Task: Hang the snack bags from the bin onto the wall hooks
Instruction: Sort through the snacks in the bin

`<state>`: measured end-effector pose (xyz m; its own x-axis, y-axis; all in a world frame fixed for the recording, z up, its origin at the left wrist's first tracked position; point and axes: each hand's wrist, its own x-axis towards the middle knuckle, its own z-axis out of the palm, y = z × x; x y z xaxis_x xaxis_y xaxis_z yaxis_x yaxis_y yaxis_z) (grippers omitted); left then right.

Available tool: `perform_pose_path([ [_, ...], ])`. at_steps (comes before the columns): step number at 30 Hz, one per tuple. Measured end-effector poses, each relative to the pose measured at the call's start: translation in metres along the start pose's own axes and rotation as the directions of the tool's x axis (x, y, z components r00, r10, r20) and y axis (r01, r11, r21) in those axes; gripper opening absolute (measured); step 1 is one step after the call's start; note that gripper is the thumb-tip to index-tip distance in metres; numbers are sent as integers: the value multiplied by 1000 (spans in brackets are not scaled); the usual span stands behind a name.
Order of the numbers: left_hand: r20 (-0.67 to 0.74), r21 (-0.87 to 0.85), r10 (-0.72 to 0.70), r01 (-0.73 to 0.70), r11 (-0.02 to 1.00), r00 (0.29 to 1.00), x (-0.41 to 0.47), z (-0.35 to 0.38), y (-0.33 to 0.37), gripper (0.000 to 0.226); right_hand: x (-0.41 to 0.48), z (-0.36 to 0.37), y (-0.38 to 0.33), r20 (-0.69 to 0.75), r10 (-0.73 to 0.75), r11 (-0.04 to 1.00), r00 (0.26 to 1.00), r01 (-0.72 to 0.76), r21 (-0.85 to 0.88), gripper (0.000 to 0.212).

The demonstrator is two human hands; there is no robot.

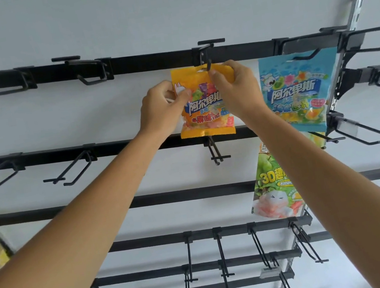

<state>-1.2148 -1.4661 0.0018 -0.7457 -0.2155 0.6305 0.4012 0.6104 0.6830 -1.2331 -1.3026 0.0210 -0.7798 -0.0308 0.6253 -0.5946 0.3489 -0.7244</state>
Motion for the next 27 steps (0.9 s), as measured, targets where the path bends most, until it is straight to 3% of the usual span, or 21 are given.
perform_pose_path([
  [4,-12,80,-107,107,991,994,-17,-5,8,33,-23,-14,10,144,86,989,986,-66,-134,26],
  [7,108,219,-229,201,955,967,-36,-11,14,38,-40,-25,14,292,193,919,937,-68,-388,35],
  [11,263,449,-269,129,884,926,-66,-22,32,31,-61,-40,-1,374,316,767,872,-3,-642,53],
  [14,306,513,-289,98,853,907,-89,-33,53,32,-77,-56,-20,361,274,647,891,106,-755,42],
  [18,339,614,-336,64,786,879,-114,-51,69,31,-100,-63,-46,412,199,697,889,167,-697,33],
  [23,329,657,-415,110,746,848,-155,-73,65,31,-140,-27,-46,661,177,751,729,334,-570,43],
  [27,311,741,-495,119,661,811,-192,-107,40,33,-179,19,-32,767,164,795,620,377,-475,44],
])
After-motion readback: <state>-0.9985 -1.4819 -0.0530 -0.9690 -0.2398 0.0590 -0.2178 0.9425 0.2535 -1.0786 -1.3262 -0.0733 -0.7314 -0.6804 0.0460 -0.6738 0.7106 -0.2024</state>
